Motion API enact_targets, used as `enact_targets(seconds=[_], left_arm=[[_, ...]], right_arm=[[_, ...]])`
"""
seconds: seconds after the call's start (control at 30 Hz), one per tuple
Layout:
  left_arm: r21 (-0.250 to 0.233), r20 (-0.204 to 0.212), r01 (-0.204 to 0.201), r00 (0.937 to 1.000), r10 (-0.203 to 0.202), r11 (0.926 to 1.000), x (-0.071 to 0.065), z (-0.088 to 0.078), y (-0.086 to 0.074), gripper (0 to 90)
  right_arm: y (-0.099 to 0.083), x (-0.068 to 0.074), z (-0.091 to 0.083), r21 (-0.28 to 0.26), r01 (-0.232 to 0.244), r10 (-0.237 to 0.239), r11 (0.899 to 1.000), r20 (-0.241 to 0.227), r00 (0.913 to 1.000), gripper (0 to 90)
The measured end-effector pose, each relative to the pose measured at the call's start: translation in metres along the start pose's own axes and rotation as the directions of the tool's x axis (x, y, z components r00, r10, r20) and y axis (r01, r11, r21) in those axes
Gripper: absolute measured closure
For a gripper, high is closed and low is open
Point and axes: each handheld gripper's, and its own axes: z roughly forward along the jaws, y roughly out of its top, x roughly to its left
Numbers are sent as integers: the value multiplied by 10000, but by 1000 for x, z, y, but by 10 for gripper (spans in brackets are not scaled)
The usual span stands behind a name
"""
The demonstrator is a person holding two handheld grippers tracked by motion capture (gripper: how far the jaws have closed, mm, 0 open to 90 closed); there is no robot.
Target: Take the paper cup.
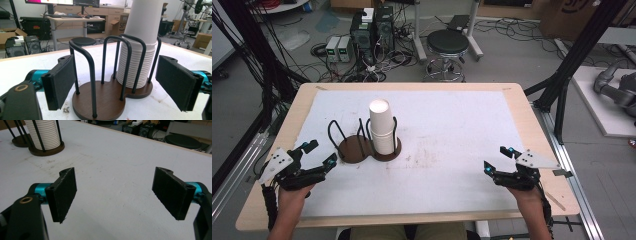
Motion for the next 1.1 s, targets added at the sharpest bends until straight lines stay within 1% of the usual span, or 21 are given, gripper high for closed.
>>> enact_targets(seconds=[0.03,0.2,0.23,0.3,0.33,0.43,0.47,0.53,0.57,0.6,0.63,0.7,0.73,0.77,0.83,0.87,0.93,0.97,1.03,1.07,1.1], left_arm=[[0,0,0,10000,0,10000,0,0,0,164],[-43,49,71,10000,-71,10000,-1,3,1,167],[-43,49,71,10000,-71,10000,-1,3,1,167],[-48,85,74,9999,-73,10000,-4,4,1,167],[-30,158,-16,9999,16,10000,-5,4,2,167],[-73,233,-51,9997,53,10000,-6,5,4,167],[-109,382,-130,9992,134,9999,-8,7,6,168],[-68,479,-188,9987,191,9998,-8,8,7,167],[-14,675,-187,9975,187,9998,-10,11,8,168],[-14,675,-187,9975,187,9998,-10,11,8,167],[13,898,-184,9958,182,9998,-13,14,10,167],[37,992,-166,9949,161,9999,-14,15,11,167],[9,1204,-40,9927,39,10000,-16,20,18,167],[9,1204,-40,9927,39,10000,-16,20,18,167],[36,1527,214,9880,-217,9998,-16,27,27,167],[206,1813,323,9828,-355,9993,-17,34,35,167],[318,1910,314,9809,-369,9990,-19,43,46,167],[318,1910,314,9809,-369,9990,-19,43,46,167],[303,2088,260,9774,-318,9992,-23,53,57,165],[445,2155,169,9761,-261,9989,-24,61,65,162],[445,2155,169,9761,-261,9989,-24,61,65,161]], right_arm=[[0,0,0,-17,-84,84,10000,-11,10000,202],[-1,-2,1,-96,-30,29,9999,-35,10000,202],[-2,-2,1,-43,-146,146,9999,-73,9999,202],[-3,-2,0,-39,-129,129,9999,-65,9999,202],[-3,-2,-1,-73,-88,87,9999,-72,9999,202],[-2,-1,-3,-109,-174,173,9998,-63,9998,202],[-2,-1,-3,-118,-194,193,9997,-81,9998,202],[-1,0,-2,-87,-87,86,9999,-95,9999,202],[-1,0,-2,-47,-79,79,10000,-132,9999,202],[-1,1,-2,-39,-83,83,10000,-109,9999,202],[-1,2,-2,-26,-60,59,10000,-134,9999,202],[0,2,-2,-11,-60,60,10000,-156,9999,202],[0,4,-3,-15,-53,53,10000,-91,9999,202],[0,4,-3,-15,-53,53,10000,-91,9999,202],[1,5,-3,-50,-51,51,10000,-103,9999,202],[2,5,-4,-86,-12,11,10000,-90,10000,202],[3,6,-3,-87,0,-1,10000,-93,10000,202],[3,6,-3,-87,0,-1,10000,-93,10000,202],[2,6,-2,-45,-23,23,10000,-117,9999,202],[2,6,-2,32,-18,19,10000,-134,9999,202],[2,6,-2,32,-18,19,10000,-134,9999,202]])
